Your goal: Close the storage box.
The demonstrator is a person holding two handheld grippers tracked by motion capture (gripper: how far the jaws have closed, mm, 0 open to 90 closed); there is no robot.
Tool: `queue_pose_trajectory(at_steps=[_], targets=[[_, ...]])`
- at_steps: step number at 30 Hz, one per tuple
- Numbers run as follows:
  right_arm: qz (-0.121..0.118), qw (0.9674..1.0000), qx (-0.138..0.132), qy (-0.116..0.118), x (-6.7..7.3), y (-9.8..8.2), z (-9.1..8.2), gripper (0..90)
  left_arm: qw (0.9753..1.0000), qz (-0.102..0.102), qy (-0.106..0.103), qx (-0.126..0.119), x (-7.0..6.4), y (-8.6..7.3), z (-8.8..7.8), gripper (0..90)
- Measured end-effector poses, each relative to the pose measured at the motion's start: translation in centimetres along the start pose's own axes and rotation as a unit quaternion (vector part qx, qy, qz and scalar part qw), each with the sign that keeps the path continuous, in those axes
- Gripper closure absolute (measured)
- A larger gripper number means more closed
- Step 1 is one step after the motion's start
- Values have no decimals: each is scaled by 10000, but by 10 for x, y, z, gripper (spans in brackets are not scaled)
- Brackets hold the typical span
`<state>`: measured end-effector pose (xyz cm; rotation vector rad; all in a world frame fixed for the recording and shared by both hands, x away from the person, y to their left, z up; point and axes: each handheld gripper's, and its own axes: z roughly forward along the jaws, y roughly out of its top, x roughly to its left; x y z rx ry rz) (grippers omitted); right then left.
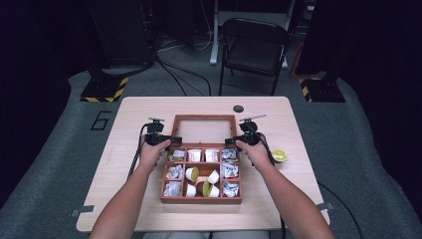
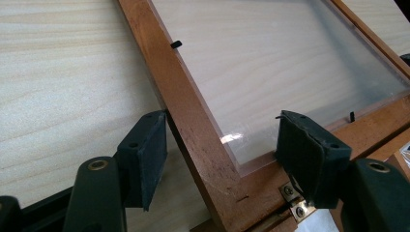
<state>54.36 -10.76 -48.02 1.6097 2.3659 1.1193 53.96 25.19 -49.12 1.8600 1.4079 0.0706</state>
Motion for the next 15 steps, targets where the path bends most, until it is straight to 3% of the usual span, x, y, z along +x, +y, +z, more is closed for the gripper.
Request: queue_pose_trajectory(at_steps=[2, 15], targets=[[128, 9999, 31, 34, 0, 0, 0, 293, 10000, -14, 9, -16, -1, 0, 0, 351], [265, 9995, 29, 141, -5, 1, 5, 264, 10000, -63, -55, 18, 0, 1, 4, 302]])
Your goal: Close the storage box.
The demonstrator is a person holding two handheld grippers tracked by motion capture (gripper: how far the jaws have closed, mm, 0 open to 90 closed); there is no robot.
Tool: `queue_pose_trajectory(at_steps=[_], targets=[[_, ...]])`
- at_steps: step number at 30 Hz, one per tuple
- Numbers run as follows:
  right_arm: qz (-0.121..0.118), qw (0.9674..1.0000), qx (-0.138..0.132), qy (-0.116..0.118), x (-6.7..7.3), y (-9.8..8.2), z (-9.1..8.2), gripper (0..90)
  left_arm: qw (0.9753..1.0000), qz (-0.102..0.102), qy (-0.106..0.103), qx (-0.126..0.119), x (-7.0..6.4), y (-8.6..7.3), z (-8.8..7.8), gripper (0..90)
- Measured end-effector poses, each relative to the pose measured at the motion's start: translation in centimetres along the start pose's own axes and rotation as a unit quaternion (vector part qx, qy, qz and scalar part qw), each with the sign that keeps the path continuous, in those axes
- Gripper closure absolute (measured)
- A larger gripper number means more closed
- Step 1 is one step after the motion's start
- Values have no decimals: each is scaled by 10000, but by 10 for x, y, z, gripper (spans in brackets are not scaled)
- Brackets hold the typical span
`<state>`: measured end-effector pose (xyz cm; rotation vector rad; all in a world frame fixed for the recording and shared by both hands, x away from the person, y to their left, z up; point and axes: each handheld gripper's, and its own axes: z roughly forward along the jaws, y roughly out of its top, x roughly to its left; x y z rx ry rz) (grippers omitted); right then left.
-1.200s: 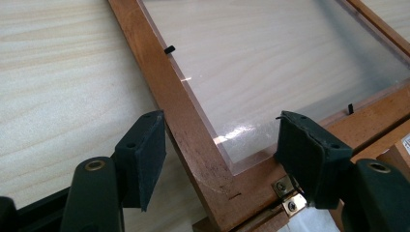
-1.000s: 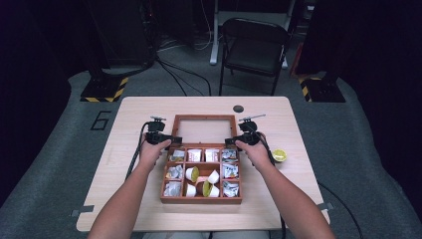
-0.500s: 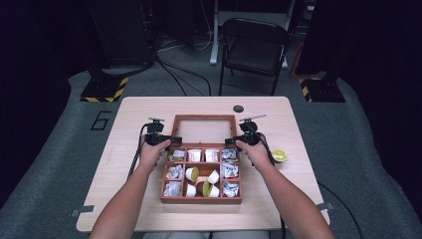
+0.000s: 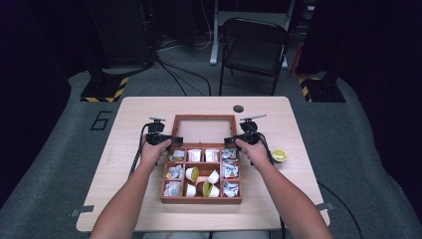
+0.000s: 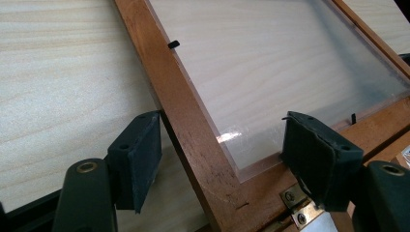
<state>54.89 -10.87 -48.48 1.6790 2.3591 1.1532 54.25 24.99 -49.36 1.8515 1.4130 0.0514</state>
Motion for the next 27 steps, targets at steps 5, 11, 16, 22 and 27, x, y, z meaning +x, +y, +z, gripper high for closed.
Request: queue_pose_trajectory(at_steps=[5, 11, 16, 22, 27], targets=[[38, 10000, 11, 12, 0, 1, 1, 252, 10000, 8, 18, -15, 0, 0, 2, 283], [45, 10000, -2, -3, -1, 2, 3, 245, 10000, 28, -16, 11, 1, 1, 2, 275], [77, 10000, -17, 1, -1, 2, 4, 248, 10000, -3, 30, -62, 0, 1, 2, 290], [108, 9999, -16, -1, -3, 2, 4, 275, 10000, -65, -3, -74, 2, 1, 1, 318], [315, 9994, 36, 168, -6, 1, 7, 280, 9999, -95, 18, -57, 1, 1, 3, 307]])
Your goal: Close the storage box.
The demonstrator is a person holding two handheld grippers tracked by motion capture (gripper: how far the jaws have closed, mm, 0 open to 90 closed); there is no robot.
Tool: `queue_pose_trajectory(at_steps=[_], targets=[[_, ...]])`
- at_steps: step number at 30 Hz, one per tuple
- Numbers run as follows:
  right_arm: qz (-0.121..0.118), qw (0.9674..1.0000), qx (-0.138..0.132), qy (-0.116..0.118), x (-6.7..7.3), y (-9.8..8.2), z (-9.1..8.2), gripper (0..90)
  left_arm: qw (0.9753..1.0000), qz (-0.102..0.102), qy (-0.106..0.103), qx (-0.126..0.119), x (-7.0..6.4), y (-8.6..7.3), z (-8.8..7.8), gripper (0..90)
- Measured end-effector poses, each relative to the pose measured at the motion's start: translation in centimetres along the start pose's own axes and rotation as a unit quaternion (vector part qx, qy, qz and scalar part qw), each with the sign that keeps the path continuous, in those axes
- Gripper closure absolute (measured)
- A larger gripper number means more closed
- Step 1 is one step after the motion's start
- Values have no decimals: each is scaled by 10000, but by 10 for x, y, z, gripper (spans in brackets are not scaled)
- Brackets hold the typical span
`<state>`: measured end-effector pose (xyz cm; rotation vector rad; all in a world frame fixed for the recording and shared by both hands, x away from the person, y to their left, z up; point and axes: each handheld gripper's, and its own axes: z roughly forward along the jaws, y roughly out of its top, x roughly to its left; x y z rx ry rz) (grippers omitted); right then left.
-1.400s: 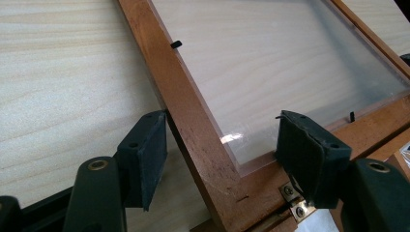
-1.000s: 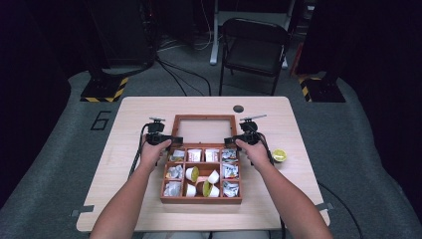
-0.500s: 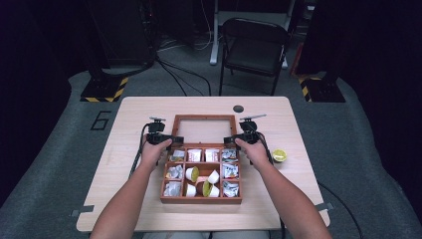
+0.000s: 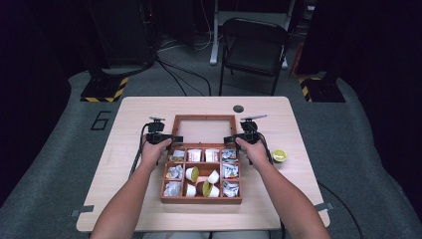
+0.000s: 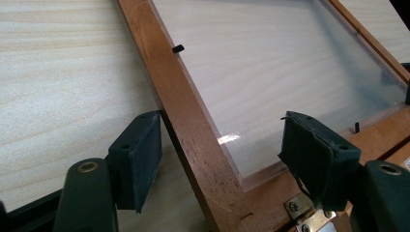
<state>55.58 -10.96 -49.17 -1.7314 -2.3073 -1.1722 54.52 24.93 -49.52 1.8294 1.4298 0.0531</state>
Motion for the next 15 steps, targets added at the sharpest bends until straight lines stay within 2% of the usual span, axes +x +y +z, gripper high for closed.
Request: queue_pose_trajectory(at_steps=[5, 14, 15], targets=[[7, 10000, -47, -11, 1, 0, 1, 277, 9999, -77, -67, 23, 3, 0, 1, 303], [59, 9999, -104, 14, 1, 1, -3, 322, 10000, -47, -32, -26, 1, 0, 0, 306], [77, 9999, -117, 27, 1, 1, -3, 332, 9999, -99, -136, -4, 1, 1, 0, 305]])
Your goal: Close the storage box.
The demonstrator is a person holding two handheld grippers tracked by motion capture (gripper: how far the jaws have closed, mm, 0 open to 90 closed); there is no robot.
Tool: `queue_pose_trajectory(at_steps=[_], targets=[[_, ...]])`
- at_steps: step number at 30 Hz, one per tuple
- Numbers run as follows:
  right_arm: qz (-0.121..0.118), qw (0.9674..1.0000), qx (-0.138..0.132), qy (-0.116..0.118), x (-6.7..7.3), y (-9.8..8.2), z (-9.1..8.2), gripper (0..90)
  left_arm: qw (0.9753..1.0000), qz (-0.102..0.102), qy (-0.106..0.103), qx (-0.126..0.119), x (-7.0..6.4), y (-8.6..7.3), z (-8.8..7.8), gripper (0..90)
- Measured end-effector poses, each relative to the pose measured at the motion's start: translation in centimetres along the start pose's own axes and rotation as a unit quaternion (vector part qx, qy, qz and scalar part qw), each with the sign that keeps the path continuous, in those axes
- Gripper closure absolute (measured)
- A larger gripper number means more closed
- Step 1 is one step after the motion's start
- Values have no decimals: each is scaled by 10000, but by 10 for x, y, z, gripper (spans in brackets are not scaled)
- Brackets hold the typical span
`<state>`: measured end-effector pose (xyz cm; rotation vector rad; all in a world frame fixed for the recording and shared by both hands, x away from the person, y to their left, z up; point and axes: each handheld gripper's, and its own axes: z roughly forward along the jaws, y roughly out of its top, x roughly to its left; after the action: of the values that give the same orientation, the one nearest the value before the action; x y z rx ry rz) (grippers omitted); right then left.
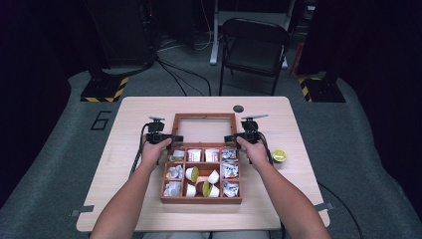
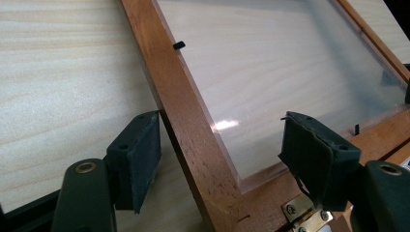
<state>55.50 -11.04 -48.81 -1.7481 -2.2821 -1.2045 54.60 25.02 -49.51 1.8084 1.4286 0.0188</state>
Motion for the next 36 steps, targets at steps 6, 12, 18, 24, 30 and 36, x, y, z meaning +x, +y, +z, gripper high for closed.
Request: queue_pose_trajectory(at_steps=[6, 12, 18, 24, 30, 36], targets=[[-98, 9997, -243, 22, 3, 3, -6, 351, 9997, 176, 98, -139, -5, 2, -5, 322], [-107, 9992, -378, 80, 6, 5, -14, 363, 9992, 240, 89, -307, -9, 4, -14, 337], [-184, 9988, -447, 97, 13, 8, -23, 363, 9985, 334, 46, -436, -14, 6, -23, 338], [-332, 9979, -542, 101, 18, 7, -31, 362, 9977, 428, 59, -531, -19, 6, -29, 338], [-394, 9974, -578, 150, 20, 7, -36, 362, 9973, 480, 24, -559, -22, 6, -35, 338], [-544, 9965, -609, 192, 23, 6, -43, 362, 9963, 556, -48, -650, -25, 7, -44, 339]])
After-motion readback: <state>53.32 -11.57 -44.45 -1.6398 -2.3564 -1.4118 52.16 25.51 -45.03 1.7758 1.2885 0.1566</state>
